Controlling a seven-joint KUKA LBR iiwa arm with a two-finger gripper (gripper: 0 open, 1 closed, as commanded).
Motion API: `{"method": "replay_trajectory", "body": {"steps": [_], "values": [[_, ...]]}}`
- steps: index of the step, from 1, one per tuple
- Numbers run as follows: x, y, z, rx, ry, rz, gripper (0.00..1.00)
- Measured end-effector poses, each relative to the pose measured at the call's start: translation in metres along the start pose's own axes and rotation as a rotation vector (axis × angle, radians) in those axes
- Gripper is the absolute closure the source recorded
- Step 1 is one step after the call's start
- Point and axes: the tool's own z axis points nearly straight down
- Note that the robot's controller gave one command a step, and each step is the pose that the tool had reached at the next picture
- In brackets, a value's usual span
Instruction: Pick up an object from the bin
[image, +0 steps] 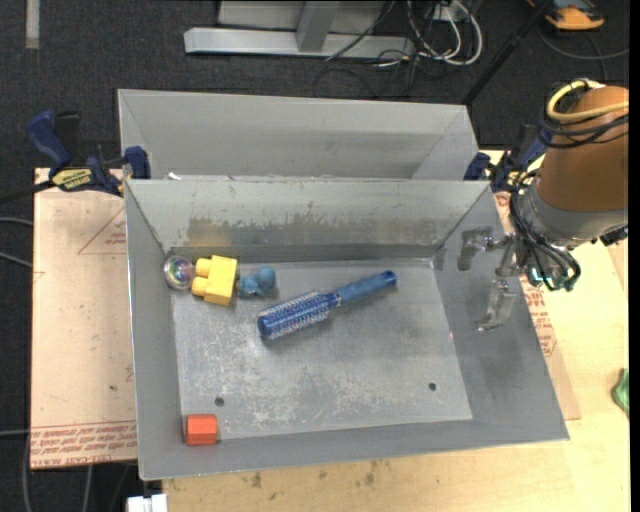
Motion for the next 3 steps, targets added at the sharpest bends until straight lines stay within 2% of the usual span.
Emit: {"method": "replay_trajectory", "body": {"steps": [1,2,3], "values": [[-0.009,0.029,-0.021,0.0,-0.011,0.023,0.0],[-0.012,0.072,-0.081,0.002,-0.015,-0.309,0.0],[0.005,0.152,0.02,-0.003,0.0,-0.422,0.0]]}}
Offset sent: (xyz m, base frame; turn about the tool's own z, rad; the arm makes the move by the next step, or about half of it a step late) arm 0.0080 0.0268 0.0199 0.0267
